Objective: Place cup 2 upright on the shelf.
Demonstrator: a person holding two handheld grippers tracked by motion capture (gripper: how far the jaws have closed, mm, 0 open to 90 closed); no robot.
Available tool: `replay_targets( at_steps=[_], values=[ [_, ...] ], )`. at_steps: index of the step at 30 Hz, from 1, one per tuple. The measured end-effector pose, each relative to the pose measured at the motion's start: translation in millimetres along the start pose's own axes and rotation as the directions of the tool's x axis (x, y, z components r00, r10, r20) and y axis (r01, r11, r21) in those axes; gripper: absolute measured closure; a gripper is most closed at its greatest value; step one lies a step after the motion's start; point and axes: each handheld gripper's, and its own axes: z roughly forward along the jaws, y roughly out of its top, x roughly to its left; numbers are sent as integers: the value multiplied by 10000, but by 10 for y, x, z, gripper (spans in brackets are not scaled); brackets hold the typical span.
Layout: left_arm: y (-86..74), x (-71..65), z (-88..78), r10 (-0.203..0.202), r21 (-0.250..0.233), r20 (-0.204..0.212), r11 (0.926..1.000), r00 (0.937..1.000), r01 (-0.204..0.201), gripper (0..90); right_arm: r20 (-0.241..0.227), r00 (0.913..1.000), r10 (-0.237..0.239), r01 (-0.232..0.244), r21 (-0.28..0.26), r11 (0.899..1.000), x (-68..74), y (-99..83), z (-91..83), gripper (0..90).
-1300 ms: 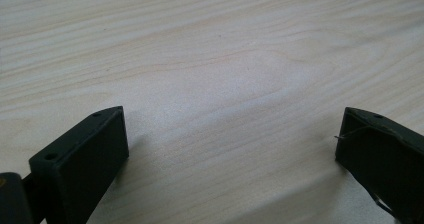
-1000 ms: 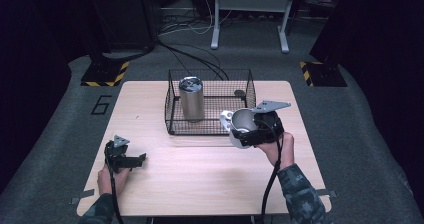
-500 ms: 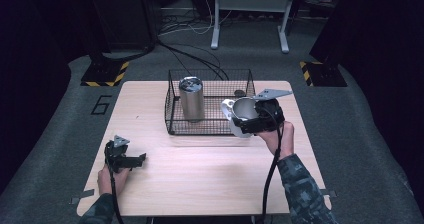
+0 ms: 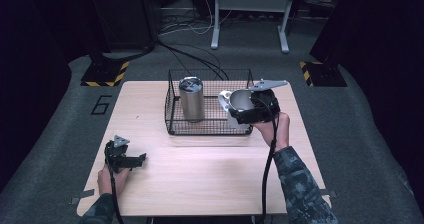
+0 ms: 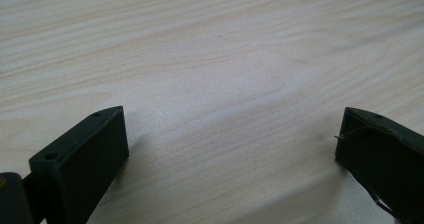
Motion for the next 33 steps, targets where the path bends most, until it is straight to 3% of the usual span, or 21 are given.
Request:
replay_targets(
  at_steps=[23,33],
  values=[
    [0,0,0,0,-2,-2,10000,10000,0,3,538,9985,-63,56,145,9999,-132,283,271,61],
    [0,0,0,-4,-4,-2,10000,10000,4,3,713,9974,-36,10,373,9993,-186,312,452,61]
  ],
)
